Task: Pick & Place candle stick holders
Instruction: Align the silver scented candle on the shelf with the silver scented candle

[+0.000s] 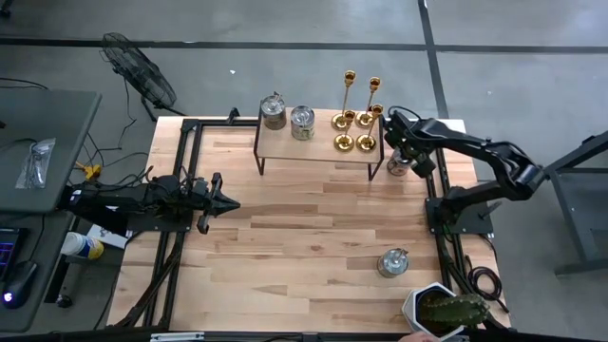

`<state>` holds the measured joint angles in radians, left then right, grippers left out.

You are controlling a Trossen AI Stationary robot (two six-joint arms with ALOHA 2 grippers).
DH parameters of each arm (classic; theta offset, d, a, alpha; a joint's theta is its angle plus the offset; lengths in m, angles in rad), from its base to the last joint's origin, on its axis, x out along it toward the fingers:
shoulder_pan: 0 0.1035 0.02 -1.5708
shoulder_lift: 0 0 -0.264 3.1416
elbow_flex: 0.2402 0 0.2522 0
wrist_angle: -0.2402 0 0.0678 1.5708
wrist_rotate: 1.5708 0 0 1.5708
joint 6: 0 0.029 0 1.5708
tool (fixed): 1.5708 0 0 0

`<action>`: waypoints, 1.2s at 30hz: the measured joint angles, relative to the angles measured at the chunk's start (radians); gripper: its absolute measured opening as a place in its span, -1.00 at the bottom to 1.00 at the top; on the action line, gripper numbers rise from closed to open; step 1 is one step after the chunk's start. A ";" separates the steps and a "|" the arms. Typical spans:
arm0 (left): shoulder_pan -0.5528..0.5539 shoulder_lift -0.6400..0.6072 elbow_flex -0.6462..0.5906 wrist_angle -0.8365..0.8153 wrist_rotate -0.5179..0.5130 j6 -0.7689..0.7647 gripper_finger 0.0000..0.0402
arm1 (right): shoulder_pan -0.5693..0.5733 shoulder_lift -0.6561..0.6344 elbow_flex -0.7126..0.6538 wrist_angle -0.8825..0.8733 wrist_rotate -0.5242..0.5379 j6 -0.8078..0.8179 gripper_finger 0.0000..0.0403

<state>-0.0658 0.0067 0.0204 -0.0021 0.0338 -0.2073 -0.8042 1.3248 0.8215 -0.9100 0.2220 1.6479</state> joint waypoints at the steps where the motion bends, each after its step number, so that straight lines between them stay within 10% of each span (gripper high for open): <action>1: 0.000 0.000 0.000 0.000 0.000 0.000 -0.94 | -0.003 0.006 0.000 -0.002 -0.004 0.000 0.99; 36: 0.000 0.000 0.000 0.000 0.000 0.000 -0.94 | 0.041 -0.067 -0.002 -0.170 -0.094 -0.094 0.73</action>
<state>-0.0658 0.0064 0.0203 -0.0021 0.0338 -0.2070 -0.7628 1.2582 0.8196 -1.0801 0.1280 1.5536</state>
